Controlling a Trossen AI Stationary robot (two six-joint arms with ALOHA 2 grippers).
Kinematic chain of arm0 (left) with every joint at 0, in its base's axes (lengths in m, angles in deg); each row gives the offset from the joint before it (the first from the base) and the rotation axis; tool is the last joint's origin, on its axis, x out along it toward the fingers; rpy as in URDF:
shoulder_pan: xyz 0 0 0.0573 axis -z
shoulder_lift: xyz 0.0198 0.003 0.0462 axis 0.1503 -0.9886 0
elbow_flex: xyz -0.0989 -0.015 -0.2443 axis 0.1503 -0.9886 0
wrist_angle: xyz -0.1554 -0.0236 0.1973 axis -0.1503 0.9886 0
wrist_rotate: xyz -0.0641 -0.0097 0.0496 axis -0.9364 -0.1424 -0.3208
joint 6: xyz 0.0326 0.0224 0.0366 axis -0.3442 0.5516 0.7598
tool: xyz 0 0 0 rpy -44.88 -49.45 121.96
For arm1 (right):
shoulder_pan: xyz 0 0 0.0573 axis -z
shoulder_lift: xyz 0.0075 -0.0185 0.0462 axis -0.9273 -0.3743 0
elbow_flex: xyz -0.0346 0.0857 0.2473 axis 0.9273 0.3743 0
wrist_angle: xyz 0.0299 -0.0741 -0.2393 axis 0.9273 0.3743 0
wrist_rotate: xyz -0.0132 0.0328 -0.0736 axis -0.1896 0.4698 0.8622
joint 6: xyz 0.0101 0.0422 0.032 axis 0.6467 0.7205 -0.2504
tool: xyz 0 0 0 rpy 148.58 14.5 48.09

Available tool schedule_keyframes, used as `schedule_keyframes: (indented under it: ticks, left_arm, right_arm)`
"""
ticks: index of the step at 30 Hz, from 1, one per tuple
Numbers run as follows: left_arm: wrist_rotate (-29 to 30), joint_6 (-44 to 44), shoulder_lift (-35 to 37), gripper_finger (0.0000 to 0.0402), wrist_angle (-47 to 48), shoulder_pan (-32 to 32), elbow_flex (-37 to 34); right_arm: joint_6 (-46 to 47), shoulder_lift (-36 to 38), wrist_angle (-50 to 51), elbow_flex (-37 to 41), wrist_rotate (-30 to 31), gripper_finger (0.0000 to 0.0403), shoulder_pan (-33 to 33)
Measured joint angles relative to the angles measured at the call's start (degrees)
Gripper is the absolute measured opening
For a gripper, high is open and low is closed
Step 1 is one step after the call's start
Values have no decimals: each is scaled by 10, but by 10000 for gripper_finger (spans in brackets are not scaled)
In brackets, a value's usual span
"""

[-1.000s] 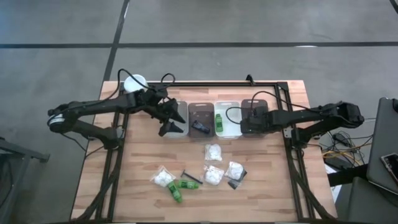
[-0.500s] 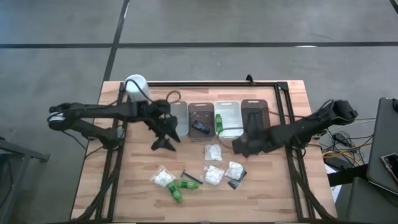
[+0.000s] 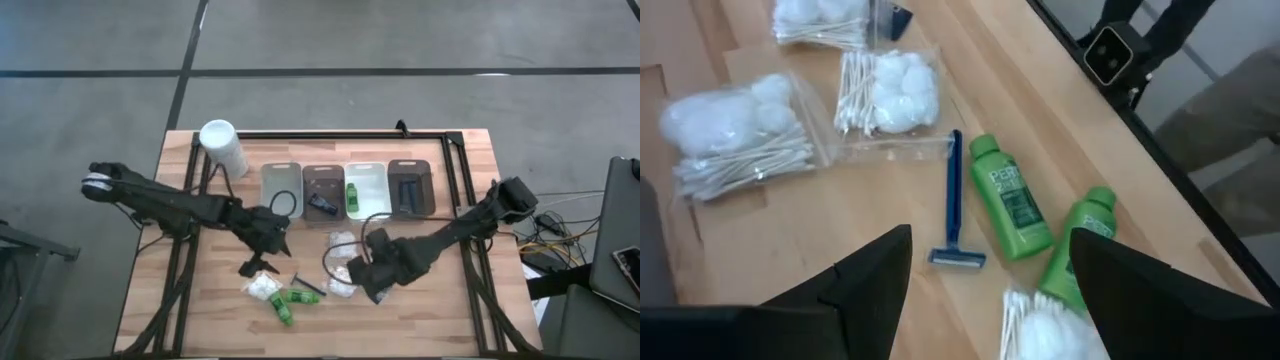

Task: Pick & Place Travel size toiletries
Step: Put the blue razor into the right black bin

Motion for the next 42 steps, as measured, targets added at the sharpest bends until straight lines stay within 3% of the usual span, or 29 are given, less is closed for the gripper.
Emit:
schedule_keyframes:
  ticks: [8,13,19,30,36,42]
  left_arm:
    - [49,-60,-90,241,-88,45,8]
    - [66,-64,-162,226,-87,72,36]
    - [155,-62,-219,224,-89,89,71]
    - [158,-43,-280,224,-81,91,82]
    - [161,-43,-309,222,-89,92,88]
    - [160,-30,-315,178,-94,91,89]
  right_arm:
    - [59,-5,54,-42,50,347,-53]
    - [104,1,77,-58,91,354,-91]
    - [107,-1,75,-60,92,347,-109]
    - [85,-1,85,-60,121,329,-110]
    - [85,-1,101,-58,121,341,-110]
    - [85,-1,104,-58,122,354,-110]
